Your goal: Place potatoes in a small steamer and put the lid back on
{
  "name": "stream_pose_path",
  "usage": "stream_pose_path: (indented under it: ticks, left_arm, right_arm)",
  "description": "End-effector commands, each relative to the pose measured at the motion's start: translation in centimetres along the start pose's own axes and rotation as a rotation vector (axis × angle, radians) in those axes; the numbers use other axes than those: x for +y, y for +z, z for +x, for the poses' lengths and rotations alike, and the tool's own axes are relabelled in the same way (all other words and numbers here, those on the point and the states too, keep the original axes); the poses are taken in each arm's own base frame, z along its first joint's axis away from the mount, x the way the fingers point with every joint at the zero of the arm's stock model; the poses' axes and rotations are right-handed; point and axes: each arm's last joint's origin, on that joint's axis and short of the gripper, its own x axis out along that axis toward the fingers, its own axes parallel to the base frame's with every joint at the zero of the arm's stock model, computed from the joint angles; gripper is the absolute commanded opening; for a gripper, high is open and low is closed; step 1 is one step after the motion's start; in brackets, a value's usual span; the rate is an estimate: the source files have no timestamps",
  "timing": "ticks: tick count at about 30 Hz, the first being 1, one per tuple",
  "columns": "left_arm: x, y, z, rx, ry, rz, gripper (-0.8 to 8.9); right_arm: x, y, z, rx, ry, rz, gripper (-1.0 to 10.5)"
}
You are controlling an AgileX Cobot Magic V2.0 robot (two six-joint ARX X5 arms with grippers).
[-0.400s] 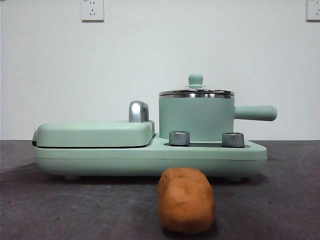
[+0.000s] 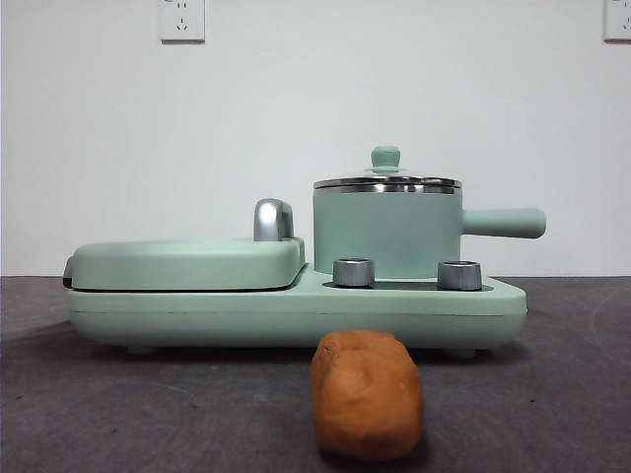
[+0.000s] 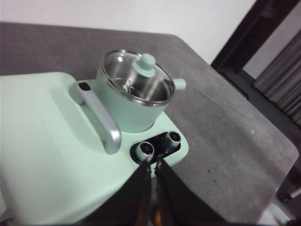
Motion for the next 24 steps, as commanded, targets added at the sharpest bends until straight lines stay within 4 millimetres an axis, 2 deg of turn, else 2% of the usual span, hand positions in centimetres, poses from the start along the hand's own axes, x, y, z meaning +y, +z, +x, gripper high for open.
stream_pose_path:
  ticks: [1, 3, 5, 7, 10, 12, 17, 24]
  left_arm:
    - [-0.2, 0.5, -0.1, -0.007, -0.013, 0.032, 0.36]
    - [-0.2, 0.5, 0.0, -0.006, -0.013, 0.031, 0.92]
    - [-0.2, 0.5, 0.0, -0.006, -0.013, 0.032, 2.16]
    - [-0.2, 0.5, 0.0, -0.003, -0.013, 0.024, 3.68]
    - [-0.1, 0.5, 0.2, 0.004, -0.015, 0.019, 5.01]
    - [0.0, 0.7, 0.5, 0.012, -0.020, 0.017, 5.05]
    - [0.1, 1.7, 2.2, 0.047, -0.050, 0.018, 5.05]
    - [0.2, 5.1, 7.1, 0.132, -0.115, 0.014, 5.03]
  right_arm:
    - [0.1, 0.3, -0.1, -0.007, 0.005, -0.031, 0.1]
    - [0.1, 0.3, -0.1, -0.007, 0.004, -0.030, 0.1]
    - [0.1, 0.3, -0.1, -0.008, 0.001, -0.030, 0.8]
    - [0.1, 0.3, -0.1, -0.006, 0.000, -0.028, 2.3]
    - [0.1, 0.3, 0.0, -0.005, 0.000, -0.027, 4.6]
    - [0.0, 0.3, 0.1, -0.002, 0.000, -0.025, 5.0]
    - [-0.1, 0.3, 0.2, 0.004, 0.000, -0.021, 5.0]
    - [-0.1, 0.3, 0.2, 0.005, 0.000, -0.020, 5.0]
